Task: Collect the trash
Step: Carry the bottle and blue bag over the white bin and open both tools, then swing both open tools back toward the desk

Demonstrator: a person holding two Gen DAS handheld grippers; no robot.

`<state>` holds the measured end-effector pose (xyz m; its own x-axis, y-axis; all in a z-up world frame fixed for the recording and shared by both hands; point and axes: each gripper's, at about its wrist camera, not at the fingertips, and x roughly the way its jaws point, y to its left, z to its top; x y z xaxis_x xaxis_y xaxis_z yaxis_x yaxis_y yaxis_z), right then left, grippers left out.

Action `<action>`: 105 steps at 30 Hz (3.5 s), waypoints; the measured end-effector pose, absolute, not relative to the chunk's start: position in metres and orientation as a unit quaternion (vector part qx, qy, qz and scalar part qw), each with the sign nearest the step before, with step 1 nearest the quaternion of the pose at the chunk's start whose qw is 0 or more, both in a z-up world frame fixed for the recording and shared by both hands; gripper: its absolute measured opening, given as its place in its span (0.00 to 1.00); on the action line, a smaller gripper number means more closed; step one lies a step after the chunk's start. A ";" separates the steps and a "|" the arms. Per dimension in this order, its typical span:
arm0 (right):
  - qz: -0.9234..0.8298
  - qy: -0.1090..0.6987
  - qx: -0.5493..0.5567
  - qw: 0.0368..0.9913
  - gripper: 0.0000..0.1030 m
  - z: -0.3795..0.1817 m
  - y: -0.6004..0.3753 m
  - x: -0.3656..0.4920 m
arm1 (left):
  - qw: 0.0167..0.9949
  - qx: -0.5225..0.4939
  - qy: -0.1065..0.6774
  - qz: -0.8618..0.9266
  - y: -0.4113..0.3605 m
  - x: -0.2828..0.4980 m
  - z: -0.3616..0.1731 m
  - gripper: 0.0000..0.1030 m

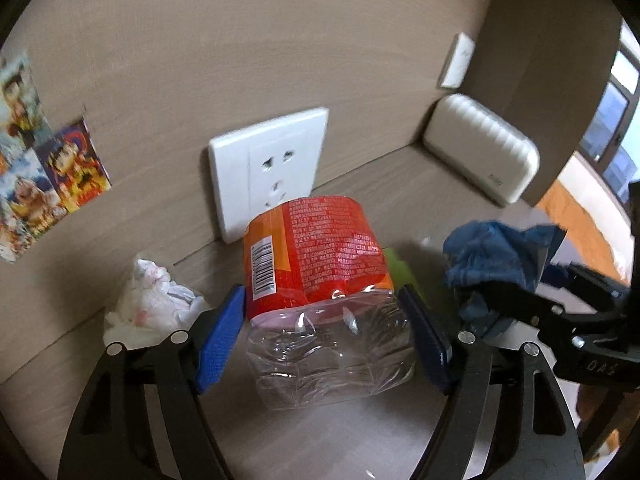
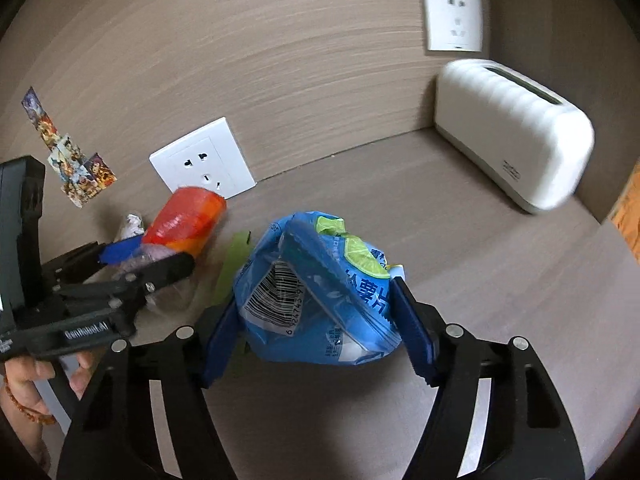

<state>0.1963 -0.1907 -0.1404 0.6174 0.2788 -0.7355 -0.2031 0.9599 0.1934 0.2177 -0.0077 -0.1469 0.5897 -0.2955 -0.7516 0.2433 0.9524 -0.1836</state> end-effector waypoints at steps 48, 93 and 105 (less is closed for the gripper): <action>0.100 0.628 -0.133 0.760 0.69 -0.437 -0.480 -0.096 | 0.612 0.273 0.524 -0.526 -0.412 -0.047 -0.430 0.73; 0.120 0.619 -0.186 0.753 0.96 -0.367 -0.460 -0.109 | 0.645 0.257 0.447 -0.564 -0.403 -0.060 -0.362 0.95; 0.071 0.567 -0.154 0.806 0.96 -0.218 -0.406 -0.144 | 0.736 0.176 0.379 -0.533 -0.325 -0.058 -0.188 0.95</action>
<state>-0.1439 -0.4058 -0.2176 0.3464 -0.0610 -0.9361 -0.2894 0.9422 -0.1685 -0.0581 -0.3248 -0.1882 0.1446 -0.6507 -0.7454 0.9178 0.3697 -0.1447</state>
